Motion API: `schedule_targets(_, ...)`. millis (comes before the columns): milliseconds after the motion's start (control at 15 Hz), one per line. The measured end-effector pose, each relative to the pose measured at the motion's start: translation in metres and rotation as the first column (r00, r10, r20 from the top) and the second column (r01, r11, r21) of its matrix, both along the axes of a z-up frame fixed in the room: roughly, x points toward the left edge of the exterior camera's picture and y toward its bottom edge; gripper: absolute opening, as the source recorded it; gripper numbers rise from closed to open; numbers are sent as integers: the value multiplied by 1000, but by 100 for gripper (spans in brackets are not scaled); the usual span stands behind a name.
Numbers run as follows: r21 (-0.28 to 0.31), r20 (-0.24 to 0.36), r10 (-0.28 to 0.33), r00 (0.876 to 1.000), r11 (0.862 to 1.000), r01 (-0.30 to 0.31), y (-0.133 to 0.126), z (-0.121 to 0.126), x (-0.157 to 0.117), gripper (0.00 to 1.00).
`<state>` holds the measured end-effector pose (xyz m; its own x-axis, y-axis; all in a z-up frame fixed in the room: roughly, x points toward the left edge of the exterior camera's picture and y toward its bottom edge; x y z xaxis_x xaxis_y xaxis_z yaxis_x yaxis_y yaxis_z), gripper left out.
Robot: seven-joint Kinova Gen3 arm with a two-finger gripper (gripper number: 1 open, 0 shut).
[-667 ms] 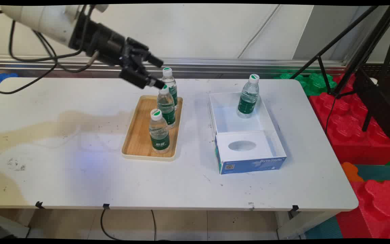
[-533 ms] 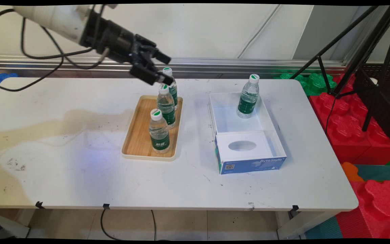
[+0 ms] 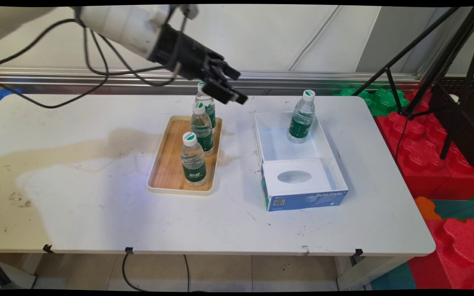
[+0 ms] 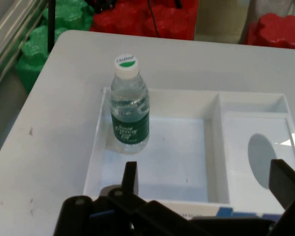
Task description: Pick up the green bottle from the white box
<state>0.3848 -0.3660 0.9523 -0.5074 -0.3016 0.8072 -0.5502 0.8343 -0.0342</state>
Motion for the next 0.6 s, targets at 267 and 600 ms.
schedule_targets(267,22,11,5,1000,1000,-5,-27,-22,-34,100)
schedule_targets(600,37,35,0,999,999,-1,-58,-49,-72,100)
